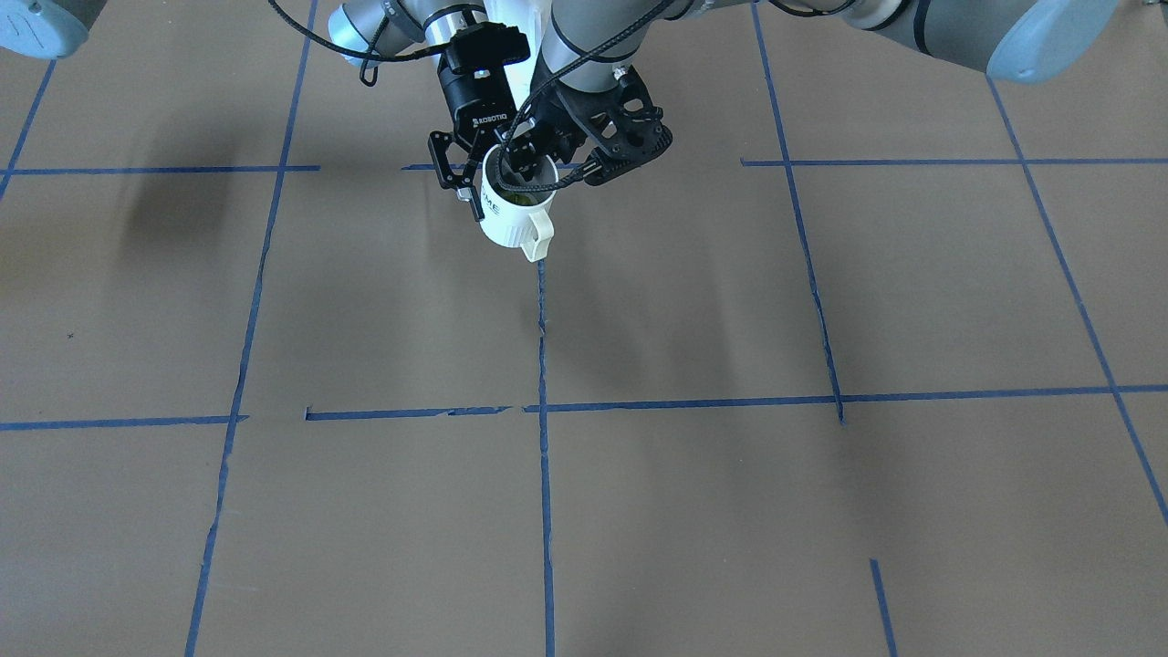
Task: Left arm hands cup to right arm to dump lemon
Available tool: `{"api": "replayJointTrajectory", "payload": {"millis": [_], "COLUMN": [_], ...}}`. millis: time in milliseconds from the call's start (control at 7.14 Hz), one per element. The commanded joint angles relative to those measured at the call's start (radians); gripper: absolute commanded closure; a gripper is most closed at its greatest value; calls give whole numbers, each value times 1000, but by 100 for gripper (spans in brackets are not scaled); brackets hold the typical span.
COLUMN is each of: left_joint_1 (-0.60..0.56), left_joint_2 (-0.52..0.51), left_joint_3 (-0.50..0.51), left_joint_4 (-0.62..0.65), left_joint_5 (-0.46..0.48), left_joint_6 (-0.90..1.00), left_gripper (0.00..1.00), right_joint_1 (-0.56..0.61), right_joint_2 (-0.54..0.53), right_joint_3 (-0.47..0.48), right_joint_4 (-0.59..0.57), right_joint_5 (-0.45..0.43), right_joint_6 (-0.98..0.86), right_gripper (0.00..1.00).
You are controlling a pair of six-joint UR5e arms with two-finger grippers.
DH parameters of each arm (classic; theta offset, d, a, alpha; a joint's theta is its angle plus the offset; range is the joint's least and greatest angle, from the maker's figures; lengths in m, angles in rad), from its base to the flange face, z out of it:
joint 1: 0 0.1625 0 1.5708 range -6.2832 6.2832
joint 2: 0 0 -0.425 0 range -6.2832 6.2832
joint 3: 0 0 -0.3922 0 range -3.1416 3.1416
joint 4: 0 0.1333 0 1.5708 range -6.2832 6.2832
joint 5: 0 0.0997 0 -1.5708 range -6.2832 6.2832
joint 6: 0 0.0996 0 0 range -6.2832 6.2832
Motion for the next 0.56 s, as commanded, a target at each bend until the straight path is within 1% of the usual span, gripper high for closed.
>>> {"api": "replayJointTrajectory", "payload": {"millis": [0, 140, 280, 420], "left_joint_1": [-8, -15, -18, -22], "left_joint_2": [21, 49, 54, 58], "left_joint_3": [-80, -119, -125, -125], "left_joint_4": [1, 1, 1, 1], "left_joint_5": [7, 9, 10, 12], "left_joint_6": [2, 3, 3, 3], "left_gripper": [0, 0, 0, 0], "right_joint_1": [-6, -6, -2, 0], "right_joint_2": [-41, -62, -160, -325], "right_joint_3": [9, 20, 24, 24], "right_joint_4": [13, 74, 295, 563], "right_joint_5": [-18, -65, -78, -81], "right_joint_6": [-2, 9, 11, 11], "right_gripper": [69, 69, 69, 74]}}
